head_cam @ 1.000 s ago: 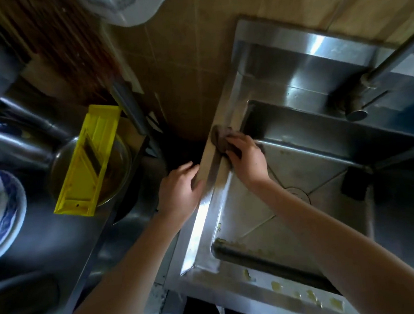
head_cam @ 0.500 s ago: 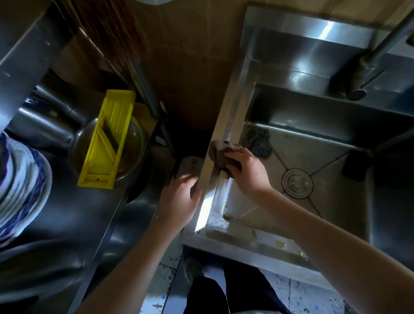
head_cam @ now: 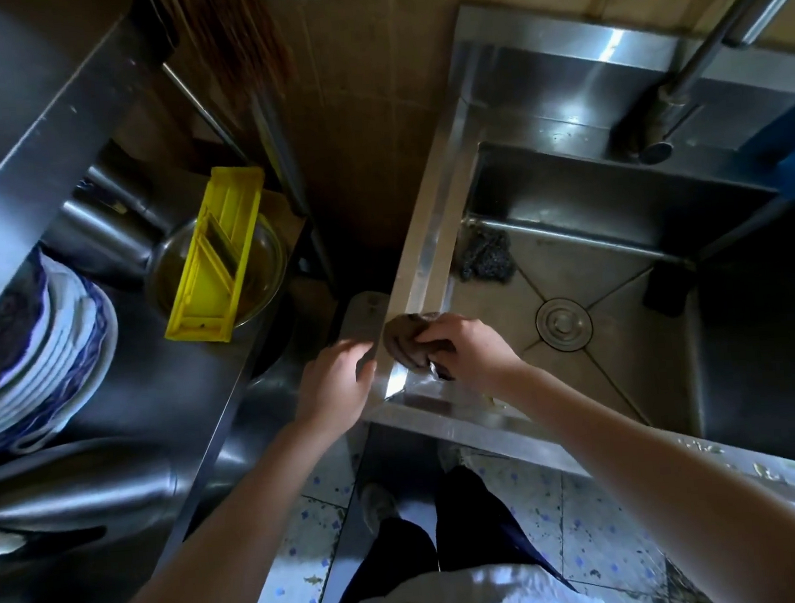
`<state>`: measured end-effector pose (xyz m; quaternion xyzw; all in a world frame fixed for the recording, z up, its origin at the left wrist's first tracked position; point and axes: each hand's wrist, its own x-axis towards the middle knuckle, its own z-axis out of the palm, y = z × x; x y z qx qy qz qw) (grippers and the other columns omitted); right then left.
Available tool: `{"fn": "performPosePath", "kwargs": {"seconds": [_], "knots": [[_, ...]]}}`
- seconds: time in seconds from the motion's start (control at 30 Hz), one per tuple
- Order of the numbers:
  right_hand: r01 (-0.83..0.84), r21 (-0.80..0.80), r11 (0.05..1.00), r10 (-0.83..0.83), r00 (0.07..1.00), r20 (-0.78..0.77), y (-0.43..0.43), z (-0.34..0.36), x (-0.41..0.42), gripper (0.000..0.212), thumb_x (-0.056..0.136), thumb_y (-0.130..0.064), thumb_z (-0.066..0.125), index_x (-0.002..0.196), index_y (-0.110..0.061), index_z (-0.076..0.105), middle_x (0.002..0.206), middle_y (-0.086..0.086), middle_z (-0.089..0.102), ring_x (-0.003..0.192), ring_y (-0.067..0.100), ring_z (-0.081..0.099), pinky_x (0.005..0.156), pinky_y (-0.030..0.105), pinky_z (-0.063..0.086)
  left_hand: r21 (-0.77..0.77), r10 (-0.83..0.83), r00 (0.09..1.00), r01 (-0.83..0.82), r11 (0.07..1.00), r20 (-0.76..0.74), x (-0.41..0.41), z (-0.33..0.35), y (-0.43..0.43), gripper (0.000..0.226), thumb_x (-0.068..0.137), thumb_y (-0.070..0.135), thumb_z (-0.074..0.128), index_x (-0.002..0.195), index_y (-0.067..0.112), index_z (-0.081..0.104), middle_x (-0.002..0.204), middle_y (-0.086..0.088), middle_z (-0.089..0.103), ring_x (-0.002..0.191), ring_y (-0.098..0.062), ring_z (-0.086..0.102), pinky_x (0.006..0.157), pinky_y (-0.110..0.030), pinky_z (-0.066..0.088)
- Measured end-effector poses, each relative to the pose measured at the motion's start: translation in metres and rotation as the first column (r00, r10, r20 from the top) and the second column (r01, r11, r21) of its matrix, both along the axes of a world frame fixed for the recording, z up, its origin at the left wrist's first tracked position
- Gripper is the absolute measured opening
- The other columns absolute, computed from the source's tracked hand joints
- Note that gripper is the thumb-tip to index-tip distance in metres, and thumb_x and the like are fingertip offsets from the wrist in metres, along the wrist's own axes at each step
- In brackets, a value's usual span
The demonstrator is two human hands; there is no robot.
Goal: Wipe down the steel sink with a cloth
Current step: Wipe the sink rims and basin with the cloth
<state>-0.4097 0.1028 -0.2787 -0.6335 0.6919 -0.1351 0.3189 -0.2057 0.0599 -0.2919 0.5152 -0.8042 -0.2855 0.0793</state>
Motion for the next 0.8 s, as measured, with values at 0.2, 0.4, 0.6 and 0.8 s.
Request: {"fn": "performPosePath", "kwargs": {"seconds": [0.2,0.4,0.6,0.8], "knots": [[-0.073,0.053,0.996,0.075,0.996,-0.044,0.027,0.006,0.015,0.030,0.086,-0.015,0.063,0.113,-0.027,0.068,0.122,-0.006,0.065,0.108,0.021,0.062,0.091,0.032,0.049,-0.019,-0.022,1.000,0.022,1.000,0.005,0.006,0.003,0.007,0.027,0.091,0.022,0.055,0.117,0.019,0.064,0.119,0.000,0.064,0.104,-0.023,0.061,0.083,-0.036,0.051],[-0.126,-0.011,0.992,0.124,0.985,-0.117,0.041,0.011,0.016,0.022,0.083,-0.020,0.068,0.105,-0.024,0.070,0.115,-0.007,0.067,0.110,0.018,0.058,0.100,0.027,0.026,0.002,-0.028,0.999,0.028,1.000,0.023,0.013,0.004,0.009,0.029,0.091,0.019,0.054,0.119,0.020,0.063,0.126,0.000,0.061,0.111,-0.024,0.058,0.088,-0.034,0.046],[-0.082,-0.003,0.997,0.080,0.977,-0.198,0.053,0.011,0.011,0.028,0.081,-0.011,0.065,0.103,-0.028,0.066,0.133,0.001,0.056,0.131,0.017,0.034,0.100,0.031,0.019,-0.006,-0.076,0.996,0.076,0.997,0.035,0.006,0.010,0.006,0.032,0.091,0.015,0.053,0.121,0.019,0.063,0.128,0.001,0.059,0.113,-0.023,0.057,0.091,-0.034,0.045],[0.243,-0.042,0.969,-0.246,0.965,-0.094,0.060,0.010,0.040,0.032,0.080,-0.016,0.055,0.111,-0.023,0.062,0.099,0.008,0.067,0.099,0.029,0.058,0.075,0.032,0.045,-0.007,-0.107,0.992,0.108,0.994,0.072,-0.003,0.013,0.006,0.034,0.093,0.016,0.051,0.126,0.018,0.059,0.136,0.000,0.053,0.119,-0.023,0.053,0.096,-0.037,0.044]]}}
